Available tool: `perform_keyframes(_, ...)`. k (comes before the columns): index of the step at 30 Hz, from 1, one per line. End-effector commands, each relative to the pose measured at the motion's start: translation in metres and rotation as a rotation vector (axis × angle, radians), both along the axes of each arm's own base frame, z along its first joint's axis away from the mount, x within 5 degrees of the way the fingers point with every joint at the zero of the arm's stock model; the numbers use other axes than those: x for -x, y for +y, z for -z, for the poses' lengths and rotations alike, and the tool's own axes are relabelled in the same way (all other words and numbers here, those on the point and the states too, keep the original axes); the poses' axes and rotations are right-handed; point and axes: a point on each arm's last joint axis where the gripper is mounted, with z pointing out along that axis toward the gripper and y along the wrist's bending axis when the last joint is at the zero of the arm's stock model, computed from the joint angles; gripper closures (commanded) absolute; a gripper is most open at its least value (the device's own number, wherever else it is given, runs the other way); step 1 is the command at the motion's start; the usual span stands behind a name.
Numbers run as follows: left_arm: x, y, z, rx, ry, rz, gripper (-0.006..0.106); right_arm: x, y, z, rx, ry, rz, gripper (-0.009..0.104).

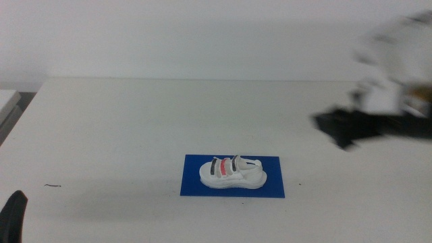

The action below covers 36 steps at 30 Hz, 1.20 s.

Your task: Use one arm to grab the shoe from the table and place it on the mat.

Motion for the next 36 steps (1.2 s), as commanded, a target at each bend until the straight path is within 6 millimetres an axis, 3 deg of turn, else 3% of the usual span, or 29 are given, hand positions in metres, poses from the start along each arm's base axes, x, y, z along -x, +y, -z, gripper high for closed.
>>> perform_keyframes(1, 0.0, 0.0, -0.001, -0.016, -0.008, -0.004, 0.007, 0.033, -0.034, 0.012, -0.099, -0.056, 0.12, 0.002)
perform_keyframes(3, 0.0, 0.0, -0.001, -0.021, -0.009, -0.004, 0.007, 0.061, -0.058, 0.022, -0.124, -0.138, 0.181, 0.002)
perform_keyframes(7, 0.0, 0.0, -0.001, -0.021, -0.009, -0.004, 0.007, 0.1, -0.083, 0.043, -0.148, -0.206, 0.266, 0.002)
perform_keyframes(18, 0.0, 0.0, -0.001, -0.021, -0.009, -0.004, 0.007, 0.16, -0.099, 0.083, -0.198, -0.348, 0.303, 0.002)
perform_keyframes(24, 0.0, 0.0, -0.001, -0.021, -0.009, -0.004, 0.007, 0.179, -0.102, 0.108, -0.219, -0.411, 0.299, 0.002)
perform_keyframes(36, 0.0, 0.0, -0.001, -0.021, -0.009, -0.004, 0.007, 0.194, -0.104, 0.102, -0.262, -0.544, 0.289, 0.002)
